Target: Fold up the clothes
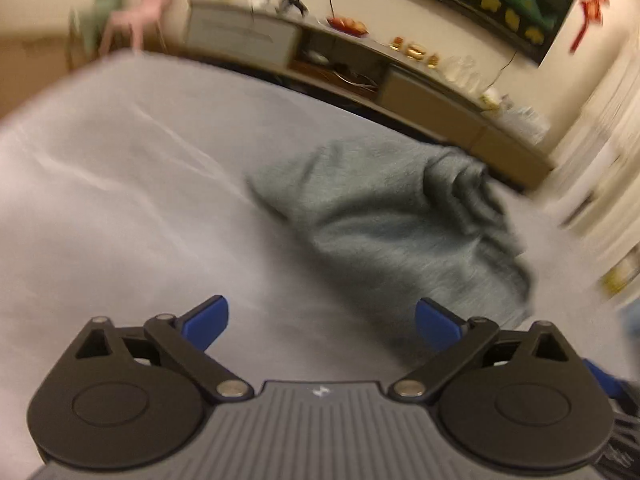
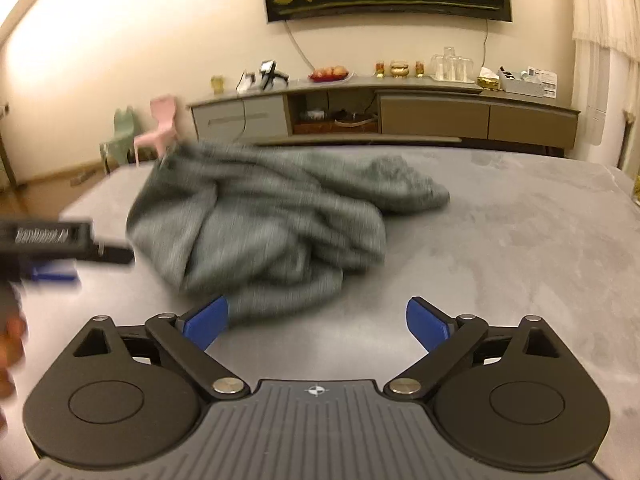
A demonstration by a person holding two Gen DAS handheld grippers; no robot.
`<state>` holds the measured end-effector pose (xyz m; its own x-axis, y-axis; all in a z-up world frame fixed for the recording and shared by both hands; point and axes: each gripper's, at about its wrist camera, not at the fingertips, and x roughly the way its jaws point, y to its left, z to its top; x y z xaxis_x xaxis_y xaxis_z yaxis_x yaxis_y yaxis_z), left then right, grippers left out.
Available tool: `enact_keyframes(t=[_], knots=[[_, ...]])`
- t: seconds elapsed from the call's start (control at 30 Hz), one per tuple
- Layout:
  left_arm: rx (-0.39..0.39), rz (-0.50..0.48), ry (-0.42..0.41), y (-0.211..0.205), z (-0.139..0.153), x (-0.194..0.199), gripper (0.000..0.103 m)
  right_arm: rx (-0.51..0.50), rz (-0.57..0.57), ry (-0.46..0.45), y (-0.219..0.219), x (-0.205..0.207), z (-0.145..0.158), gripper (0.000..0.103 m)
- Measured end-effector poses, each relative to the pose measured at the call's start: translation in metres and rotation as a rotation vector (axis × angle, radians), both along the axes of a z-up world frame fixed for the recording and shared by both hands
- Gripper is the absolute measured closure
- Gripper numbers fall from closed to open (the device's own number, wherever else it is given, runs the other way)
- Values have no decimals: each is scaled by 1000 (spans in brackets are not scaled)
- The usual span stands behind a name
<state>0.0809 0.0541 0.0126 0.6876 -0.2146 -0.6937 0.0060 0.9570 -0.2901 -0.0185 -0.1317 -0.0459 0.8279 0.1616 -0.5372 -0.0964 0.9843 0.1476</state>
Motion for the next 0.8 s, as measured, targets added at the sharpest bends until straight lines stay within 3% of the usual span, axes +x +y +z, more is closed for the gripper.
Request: enact_keyframes(t=[0.07,0.1,0.2,0.23,0.3,0.33,0.37,0.4,0.43,0.53,0.6,0.67,0.73,0.8], knots=[[-55,-5,29,5,-4,11,0,-20,-13,-25,4,26,5,2],[-42,-10,14,3,-3,13,0,-38,-12,-26,8,42,6,2],[-57,-48,17,-5,-12,22,0,-64,12,44,15,90,-6,4],[-58,-67,22,-11,-18,27,0,-66,25,76,17,106,-11,12],[-41,-117,25,-26,-32,38,1,-14,70,125,15,125,-16,49],[-27,-152,8,-30,-35,42,24,5,77,127,13,126,-11,77],[-13,-186,-10,-35,-38,47,49,16,78,119,11,124,-4,87],[-11,-197,-25,-35,-35,51,92,27,79,110,9,122,4,92],[-33,-166,-52,-25,-24,52,98,47,80,77,5,115,16,96],[-144,-29,-212,30,28,42,100,167,82,-101,-18,66,69,102],[-210,43,-309,70,60,32,100,181,77,-183,-31,34,88,102],[-214,98,-244,92,52,40,99,112,38,-148,-39,27,76,102],[-221,146,-126,103,29,49,99,39,-12,-24,-45,36,41,102],[-233,156,-28,104,11,55,96,44,-43,77,-50,41,11,101]])
